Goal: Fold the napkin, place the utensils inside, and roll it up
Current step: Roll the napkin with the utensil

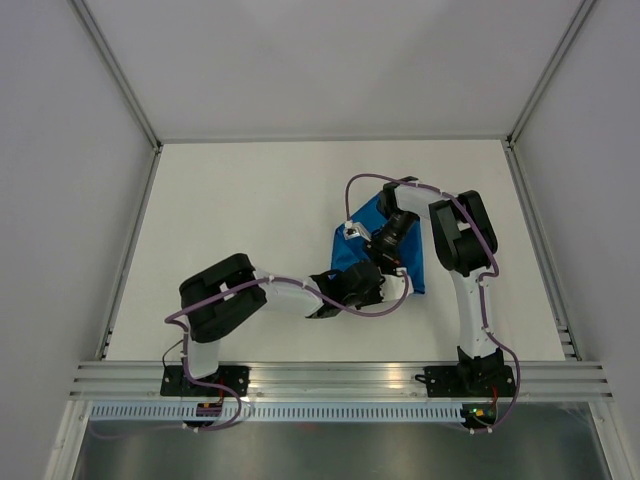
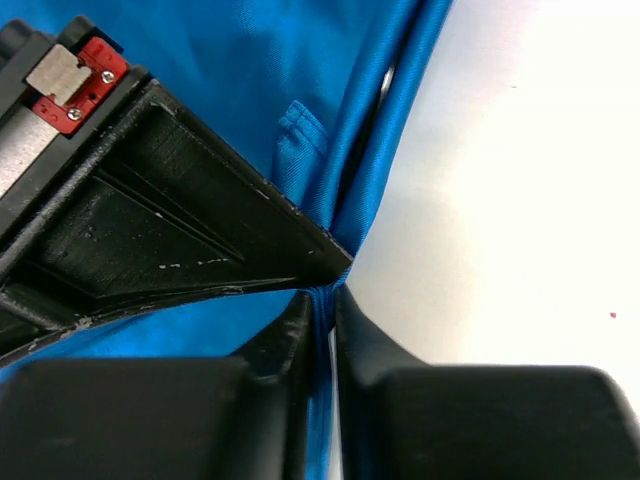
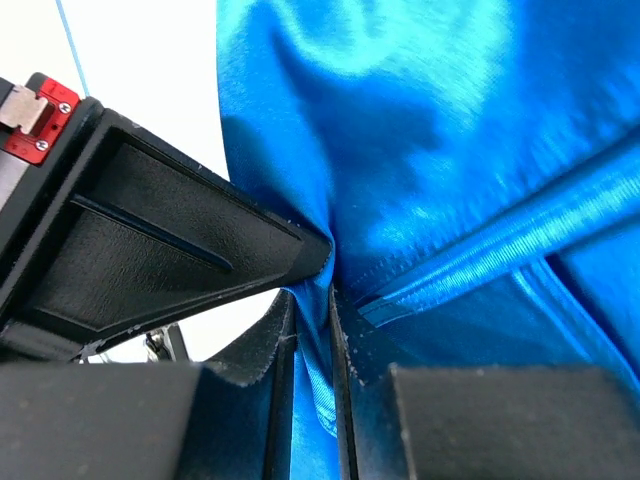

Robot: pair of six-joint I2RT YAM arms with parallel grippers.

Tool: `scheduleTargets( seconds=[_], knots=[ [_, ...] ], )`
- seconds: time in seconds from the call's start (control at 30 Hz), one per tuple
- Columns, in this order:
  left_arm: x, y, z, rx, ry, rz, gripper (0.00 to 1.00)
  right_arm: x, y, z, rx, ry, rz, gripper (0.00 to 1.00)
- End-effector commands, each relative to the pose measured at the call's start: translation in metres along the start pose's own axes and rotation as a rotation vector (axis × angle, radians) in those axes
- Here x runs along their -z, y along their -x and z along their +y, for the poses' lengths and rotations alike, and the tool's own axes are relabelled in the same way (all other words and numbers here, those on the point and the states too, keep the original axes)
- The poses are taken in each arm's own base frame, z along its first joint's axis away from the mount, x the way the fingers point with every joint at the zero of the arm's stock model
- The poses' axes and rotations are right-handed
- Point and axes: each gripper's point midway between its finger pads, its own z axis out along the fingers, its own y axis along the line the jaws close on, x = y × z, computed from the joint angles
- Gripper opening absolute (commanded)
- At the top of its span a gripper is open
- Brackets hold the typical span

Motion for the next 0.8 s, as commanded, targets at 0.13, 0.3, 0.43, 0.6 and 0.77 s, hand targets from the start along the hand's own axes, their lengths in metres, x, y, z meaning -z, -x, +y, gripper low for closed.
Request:
scheduleTargets(
  seconds=[0.13,0.3,0.43,0.6,0.77],
  knots=[
    [-0.009,-0.013,-0.018,0.018,-0.109,0.058,0.02,-0.007,-0.015,-0.059,0.123,-0.147,0.074,0.17],
    [-0.009,-0.014,-0.02,0.072,-0.174,0.071,0.02,0.0,-0.01,-0.05,0.123,-0.149,0.037,0.23],
    [-0.006,-0.01,-0.019,0.141,-0.246,0.052,0.02,0.014,-0.003,-0.042,0.122,-0.152,-0.019,0.37],
    [-0.003,-0.015,-0.014,0.22,-0.317,0.084,0.02,0.038,0.012,-0.028,0.119,-0.143,-0.132,0.51],
    [0.0,-0.017,-0.006,0.32,-0.391,0.073,0.02,0.067,0.03,-0.013,0.137,-0.172,-0.244,0.56]
  ],
)
